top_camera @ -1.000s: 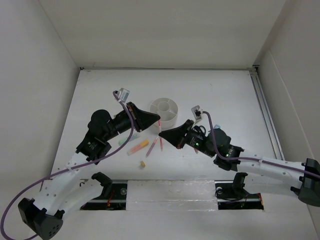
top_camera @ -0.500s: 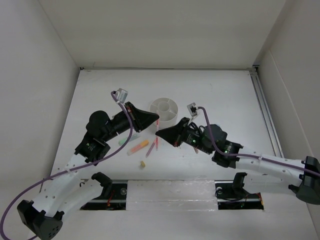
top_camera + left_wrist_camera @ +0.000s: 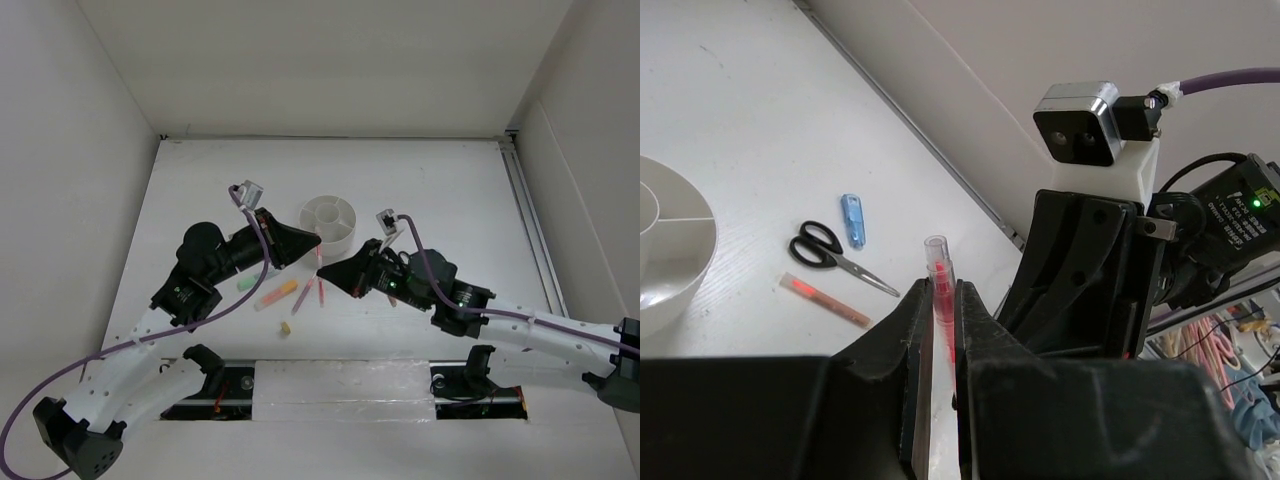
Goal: Sort the stationery into containers
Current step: Cap the pen
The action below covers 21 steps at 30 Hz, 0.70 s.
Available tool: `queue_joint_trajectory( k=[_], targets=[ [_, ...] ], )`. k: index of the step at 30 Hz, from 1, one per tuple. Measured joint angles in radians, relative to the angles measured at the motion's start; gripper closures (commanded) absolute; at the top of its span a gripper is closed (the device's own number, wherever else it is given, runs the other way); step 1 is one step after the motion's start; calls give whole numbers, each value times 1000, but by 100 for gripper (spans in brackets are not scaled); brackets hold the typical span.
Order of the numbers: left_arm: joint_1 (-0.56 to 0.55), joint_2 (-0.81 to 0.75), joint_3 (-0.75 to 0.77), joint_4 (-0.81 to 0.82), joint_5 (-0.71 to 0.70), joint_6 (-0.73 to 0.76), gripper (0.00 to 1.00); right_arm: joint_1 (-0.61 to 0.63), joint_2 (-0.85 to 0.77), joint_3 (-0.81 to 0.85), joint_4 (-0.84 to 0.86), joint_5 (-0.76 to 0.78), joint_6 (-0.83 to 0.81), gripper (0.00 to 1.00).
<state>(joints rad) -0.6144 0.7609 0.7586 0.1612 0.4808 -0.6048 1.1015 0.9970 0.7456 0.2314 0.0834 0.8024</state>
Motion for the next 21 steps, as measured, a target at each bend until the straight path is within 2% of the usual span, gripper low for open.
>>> queue_joint_trajectory(
  k=[16,19,20,21],
  targets=[
    [-2,-5,8,-11,-17,-2,99,2,18,0,25,-5,-30,100],
    [-5,-6,36,-53,-34,-5,81,16,26,0,53,1,-42,100],
    [-8,-6,48,-64,-42,-6,67,19,26,0,69,4,-44,100],
    [-10,-6,58,-74,-47,-6,58,24,28,1,81,6,-46,100]
  ],
)
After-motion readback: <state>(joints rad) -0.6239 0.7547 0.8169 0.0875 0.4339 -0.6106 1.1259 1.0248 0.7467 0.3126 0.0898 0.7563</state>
